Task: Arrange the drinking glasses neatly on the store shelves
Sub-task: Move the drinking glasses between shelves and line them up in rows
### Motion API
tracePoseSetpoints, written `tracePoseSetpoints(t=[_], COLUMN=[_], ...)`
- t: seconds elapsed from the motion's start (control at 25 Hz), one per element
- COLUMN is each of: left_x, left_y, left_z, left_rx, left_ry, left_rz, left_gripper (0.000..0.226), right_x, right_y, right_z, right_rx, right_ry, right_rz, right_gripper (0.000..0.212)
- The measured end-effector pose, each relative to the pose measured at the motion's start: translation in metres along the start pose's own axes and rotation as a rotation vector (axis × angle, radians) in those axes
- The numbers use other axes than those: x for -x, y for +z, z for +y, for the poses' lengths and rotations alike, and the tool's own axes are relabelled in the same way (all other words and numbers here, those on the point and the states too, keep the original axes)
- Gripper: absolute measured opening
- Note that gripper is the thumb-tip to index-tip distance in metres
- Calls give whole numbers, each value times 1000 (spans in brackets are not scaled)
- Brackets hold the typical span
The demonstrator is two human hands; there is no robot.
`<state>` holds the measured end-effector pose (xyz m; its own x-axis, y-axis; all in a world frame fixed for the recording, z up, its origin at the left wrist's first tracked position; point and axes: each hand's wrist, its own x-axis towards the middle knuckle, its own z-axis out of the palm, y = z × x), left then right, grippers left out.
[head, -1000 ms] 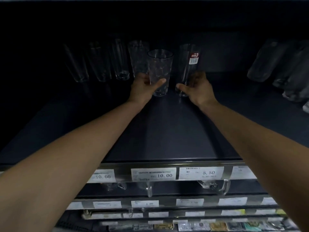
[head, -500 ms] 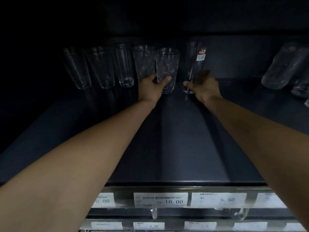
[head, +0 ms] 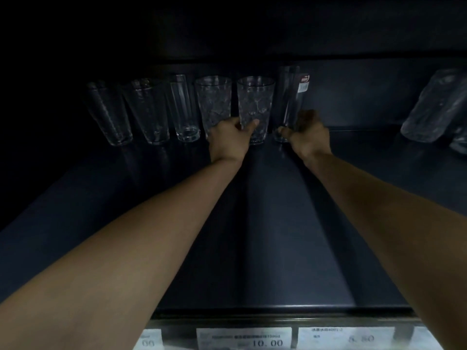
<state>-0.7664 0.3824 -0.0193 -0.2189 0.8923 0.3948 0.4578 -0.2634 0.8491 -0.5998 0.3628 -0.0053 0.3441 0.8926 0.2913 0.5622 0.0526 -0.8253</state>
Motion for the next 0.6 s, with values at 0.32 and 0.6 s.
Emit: tracePoseSetpoints(t=[0.32,0.6], left_x=[-1,-2], left_y=[2,-1], left_z=[1,4], left_rx=[-34,-13], left_ry=[-75,-113], left_rz=[5,8], left_gripper=[52,51], right_x=[-3,-3], right_y=[-1,0], right_z=[2,3], right_rx=[44,91], right_ry=[35,8], right_rz=[11,35], right_gripper=[53,47])
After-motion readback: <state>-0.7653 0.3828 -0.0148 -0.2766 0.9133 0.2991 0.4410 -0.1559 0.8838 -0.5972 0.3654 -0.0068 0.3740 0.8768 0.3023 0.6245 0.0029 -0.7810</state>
